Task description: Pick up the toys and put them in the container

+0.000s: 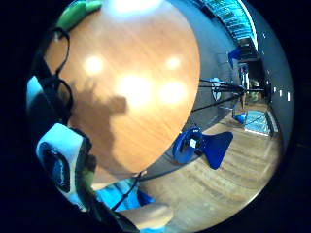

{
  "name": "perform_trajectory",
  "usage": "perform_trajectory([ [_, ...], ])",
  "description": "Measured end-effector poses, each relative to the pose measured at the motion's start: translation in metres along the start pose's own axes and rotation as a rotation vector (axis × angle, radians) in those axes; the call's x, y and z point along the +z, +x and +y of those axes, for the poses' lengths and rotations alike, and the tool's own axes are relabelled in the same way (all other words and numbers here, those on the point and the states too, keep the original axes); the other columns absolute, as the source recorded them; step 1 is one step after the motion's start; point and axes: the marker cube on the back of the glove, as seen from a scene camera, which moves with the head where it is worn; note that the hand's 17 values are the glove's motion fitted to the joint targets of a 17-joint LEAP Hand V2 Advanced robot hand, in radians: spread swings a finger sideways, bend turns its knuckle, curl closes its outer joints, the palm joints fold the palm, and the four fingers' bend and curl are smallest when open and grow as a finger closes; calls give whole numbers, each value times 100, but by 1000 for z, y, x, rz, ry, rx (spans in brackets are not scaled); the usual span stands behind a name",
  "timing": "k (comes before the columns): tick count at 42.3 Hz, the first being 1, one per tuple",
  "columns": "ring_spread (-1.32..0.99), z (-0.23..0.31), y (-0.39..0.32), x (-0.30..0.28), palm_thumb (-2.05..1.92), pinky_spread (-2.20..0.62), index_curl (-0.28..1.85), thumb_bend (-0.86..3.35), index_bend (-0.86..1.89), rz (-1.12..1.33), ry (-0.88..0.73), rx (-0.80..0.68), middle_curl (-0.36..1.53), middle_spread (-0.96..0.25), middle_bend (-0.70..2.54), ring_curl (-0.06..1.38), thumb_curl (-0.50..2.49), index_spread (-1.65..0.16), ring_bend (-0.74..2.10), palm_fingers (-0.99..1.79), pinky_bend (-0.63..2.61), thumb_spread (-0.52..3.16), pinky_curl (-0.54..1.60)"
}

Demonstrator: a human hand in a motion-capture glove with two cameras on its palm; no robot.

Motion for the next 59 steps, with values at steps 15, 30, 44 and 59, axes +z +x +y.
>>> perform_trajectory([
  [15,-39,-22,-72,-133,73,-38,12,28,19,-66,164,-173,69,-40,68,53,69,-36,133,94,131,103,42],
  [30,-40,-72,-202,-202,73,-39,12,25,17,-128,212,-249,76,-45,60,52,80,-36,130,94,128,94,44],
  [44,-40,-96,-310,-215,76,-39,10,27,14,-205,248,-307,82,-47,51,52,89,-35,130,90,129,93,46],
  [59,-39,-104,-328,-181,58,-40,1,15,3,-383,185,-216,87,-46,45,53,88,-32,133,76,137,100,47],
])
